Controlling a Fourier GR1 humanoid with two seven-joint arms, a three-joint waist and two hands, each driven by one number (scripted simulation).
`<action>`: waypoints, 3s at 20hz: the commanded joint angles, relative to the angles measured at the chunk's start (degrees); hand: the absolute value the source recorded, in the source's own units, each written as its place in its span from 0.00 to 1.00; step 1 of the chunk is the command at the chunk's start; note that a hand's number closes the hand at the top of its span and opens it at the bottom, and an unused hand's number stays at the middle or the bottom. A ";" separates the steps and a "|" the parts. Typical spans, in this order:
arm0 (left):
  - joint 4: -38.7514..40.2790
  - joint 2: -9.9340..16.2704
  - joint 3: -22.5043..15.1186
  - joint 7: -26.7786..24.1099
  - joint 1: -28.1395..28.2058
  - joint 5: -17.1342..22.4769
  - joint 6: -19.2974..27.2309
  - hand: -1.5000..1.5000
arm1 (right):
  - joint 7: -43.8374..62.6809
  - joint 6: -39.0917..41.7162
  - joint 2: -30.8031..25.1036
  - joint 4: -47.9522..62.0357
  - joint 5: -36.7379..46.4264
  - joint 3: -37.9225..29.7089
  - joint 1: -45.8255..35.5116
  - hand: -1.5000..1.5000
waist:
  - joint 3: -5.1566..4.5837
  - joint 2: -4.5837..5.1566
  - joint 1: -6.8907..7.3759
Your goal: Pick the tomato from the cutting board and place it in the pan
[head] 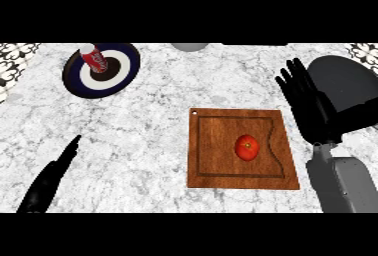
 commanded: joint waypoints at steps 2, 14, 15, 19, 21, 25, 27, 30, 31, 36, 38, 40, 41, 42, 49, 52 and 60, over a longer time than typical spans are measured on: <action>-2.80 -5.11 -0.14 0.19 -3.59 4.00 -1.75 0.50 | -3.67 11.25 -2.54 -3.57 5.24 10.26 -4.84 1.00 | 0.85 0.24 0.95; -7.19 -17.68 -1.53 1.33 -10.07 14.87 -5.68 0.50 | -42.81 22.19 -12.71 -5.20 34.00 25.56 -15.81 0.00 | 1.16 1.38 2.01; -7.72 -17.06 -1.08 0.52 -7.96 15.28 -6.12 0.50 | -46.39 22.96 -14.92 -6.00 36.16 26.91 -14.52 0.00 | 1.11 0.94 1.61; -7.67 -16.79 -0.44 1.68 -8.63 15.56 -5.87 0.50 | -41.69 22.48 -22.64 -7.25 53.03 36.33 -18.59 0.00 | 0.93 0.17 1.04; -5.78 -16.86 0.68 1.58 -9.38 16.25 -6.15 0.50 | -35.95 21.71 -23.90 -9.66 61.00 40.41 -21.57 0.00 | 0.75 -0.20 0.33; -7.10 -16.99 1.00 2.62 -9.26 16.73 -5.63 0.50 | -28.67 22.15 -27.35 -12.08 75.84 48.13 -23.98 0.00 | 0.77 -0.69 0.06; -6.23 -18.77 -0.16 2.77 -9.67 15.44 -3.91 0.50 | -24.39 23.62 -26.96 -12.89 81.30 51.64 -23.88 0.00 | 0.83 -0.45 -0.57; -6.94 -18.08 0.23 2.84 -10.32 15.17 -4.58 0.50 | -17.95 30.04 -24.55 -14.36 87.31 56.76 -24.50 0.00 | 0.83 -0.28 -0.45; -6.76 -17.17 1.10 3.13 -9.34 15.54 -4.58 0.50 | -16.56 31.11 -27.22 -15.02 90.06 58.94 -22.72 0.00 | 0.84 -0.44 -0.92; -5.91 -17.91 1.70 0.72 -8.91 15.40 -6.13 0.50 | -7.33 38.53 -24.30 -19.61 99.00 66.84 -17.29 0.00 | 0.91 -0.07 -0.92; -10.29 -16.40 2.99 3.97 -8.43 16.69 -5.96 0.50 | -4.47 39.65 -24.79 -19.21 101.48 67.47 -14.30 0.00 | 0.96 -0.03 -0.54; -9.82 -17.06 2.14 7.88 -11.04 15.33 -4.94 0.50 | -3.46 39.60 -24.14 -19.37 102.52 66.31 -10.99 0.00 | 0.97 0.12 -0.64; -5.57 -20.34 0.53 1.86 -9.62 12.19 -4.40 0.50 | -3.68 39.42 -22.88 -18.63 103.93 66.27 -10.42 0.00 | 0.95 0.21 -0.54; -3.25 -19.05 2.93 1.34 -10.68 13.81 -7.19 0.50 | -6.27 35.61 -22.44 -12.33 104.10 64.29 -11.64 0.00 | 0.95 0.34 -0.28; -12.13 -18.63 3.88 5.98 -6.41 13.55 -6.71 0.50 | -4.29 34.14 -21.92 -15.98 112.60 64.31 -6.10 0.00 | 0.96 0.18 -0.15; -5.93 -20.61 3.12 2.49 -8.65 11.37 -7.57 0.50 | -6.49 29.25 -21.15 -10.73 114.18 60.39 -10.44 0.00 | 0.95 0.29 -0.17; -8.27 -20.43 5.95 5.29 -7.82 11.48 -10.23 0.50 | -12.97 23.71 -19.57 -5.11 118.98 54.63 -8.14 0.00 | 0.95 0.26 -0.08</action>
